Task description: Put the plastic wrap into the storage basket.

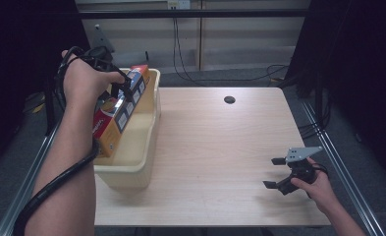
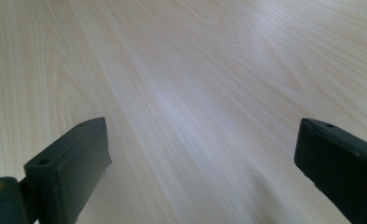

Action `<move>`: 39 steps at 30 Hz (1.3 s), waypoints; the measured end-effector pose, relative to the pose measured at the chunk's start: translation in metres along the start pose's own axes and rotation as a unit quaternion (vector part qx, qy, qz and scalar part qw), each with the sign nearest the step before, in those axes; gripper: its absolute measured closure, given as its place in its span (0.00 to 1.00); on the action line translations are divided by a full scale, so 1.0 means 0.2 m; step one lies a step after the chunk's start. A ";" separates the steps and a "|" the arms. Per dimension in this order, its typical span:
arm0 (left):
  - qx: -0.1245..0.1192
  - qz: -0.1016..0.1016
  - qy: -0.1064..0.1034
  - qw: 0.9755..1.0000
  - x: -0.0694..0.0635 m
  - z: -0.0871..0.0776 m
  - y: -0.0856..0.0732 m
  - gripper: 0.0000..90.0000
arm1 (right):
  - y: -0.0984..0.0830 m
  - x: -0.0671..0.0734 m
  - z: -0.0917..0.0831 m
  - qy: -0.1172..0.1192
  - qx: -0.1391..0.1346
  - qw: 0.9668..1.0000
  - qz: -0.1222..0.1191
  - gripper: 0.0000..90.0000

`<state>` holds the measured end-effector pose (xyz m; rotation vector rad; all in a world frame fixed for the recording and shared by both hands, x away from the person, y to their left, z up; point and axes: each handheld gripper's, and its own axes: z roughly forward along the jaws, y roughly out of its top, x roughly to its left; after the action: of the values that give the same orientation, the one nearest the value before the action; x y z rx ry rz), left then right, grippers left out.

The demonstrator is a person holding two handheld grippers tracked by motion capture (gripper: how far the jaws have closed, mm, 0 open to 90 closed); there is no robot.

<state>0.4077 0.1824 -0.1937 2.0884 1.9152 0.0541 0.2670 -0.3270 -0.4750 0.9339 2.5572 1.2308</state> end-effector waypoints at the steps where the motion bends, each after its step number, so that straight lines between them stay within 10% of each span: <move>1: -0.001 0.000 0.001 1.000 0.00 0.01 0.00 0.45 | 0.00 0.00 0.00 -0.001 0.000 1.000 0.000 0.04; 39: 0.022 -0.020 0.004 1.000 0.06 0.18 -0.02 0.45 | 0.00 0.00 0.00 0.003 0.000 1.000 -0.002 0.04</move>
<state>0.4138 0.1873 -0.2300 2.0802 1.9792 0.0109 0.2667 -0.3264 -0.4759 0.9258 2.5635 1.2345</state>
